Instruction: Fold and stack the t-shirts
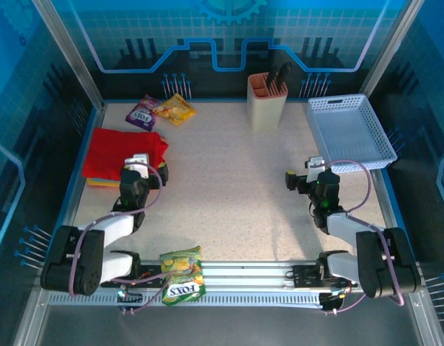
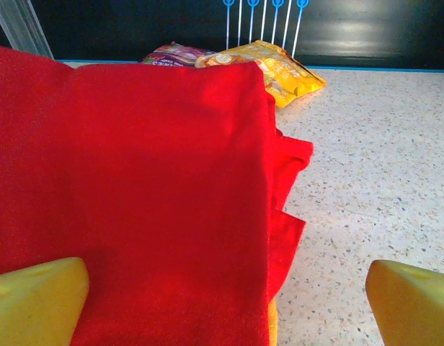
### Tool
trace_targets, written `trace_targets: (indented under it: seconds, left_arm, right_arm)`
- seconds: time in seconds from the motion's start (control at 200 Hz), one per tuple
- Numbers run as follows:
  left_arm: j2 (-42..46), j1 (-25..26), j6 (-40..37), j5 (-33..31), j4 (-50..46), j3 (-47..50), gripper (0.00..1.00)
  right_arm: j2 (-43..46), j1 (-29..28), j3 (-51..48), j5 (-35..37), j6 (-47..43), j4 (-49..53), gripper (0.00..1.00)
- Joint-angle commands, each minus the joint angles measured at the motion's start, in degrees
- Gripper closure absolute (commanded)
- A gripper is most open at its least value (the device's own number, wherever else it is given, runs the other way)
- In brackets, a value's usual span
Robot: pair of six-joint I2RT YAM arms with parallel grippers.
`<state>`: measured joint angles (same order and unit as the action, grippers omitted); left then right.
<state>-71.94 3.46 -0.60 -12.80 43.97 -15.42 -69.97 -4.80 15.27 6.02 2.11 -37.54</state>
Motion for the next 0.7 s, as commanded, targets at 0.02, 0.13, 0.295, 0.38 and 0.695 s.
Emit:
trace_targets:
  seconds: [0.02, 0.13, 0.295, 0.38, 0.695]
  left_arm:
    - [-5.63, -0.39, 0.27, -0.42, 12.88, 1.11, 0.01]
    - [-11.01, -0.17, -0.33, 0.85, 18.6, 1.3, 0.01]
    - [-17.76, 0.38, -1.29, 0.43, 24.53, 1.15, 0.01]
    - [-17.5, 0.38, -0.68, -0.74, 23.53, 0.97, 0.01]
    - [-17.2, -0.3, 2.06, -5.61, 11.49, -5.32, 0.01]
  right_arm:
    - [-2.26, 1.45, 2.48, -0.85, 0.57, -4.55, 0.0]
    - [-5.16, 2.15, 3.03, -2.81, 0.61, -8.32, 0.0]
    - [-9.09, 3.27, 4.23, -4.29, -0.83, -10.66, 0.0]
    - [-14.81, 4.74, 1.06, -4.88, 0.96, -21.82, 0.0]
    - [-18.13, 1.2, 7.38, -1.11, -2.15, -13.61, 0.0]
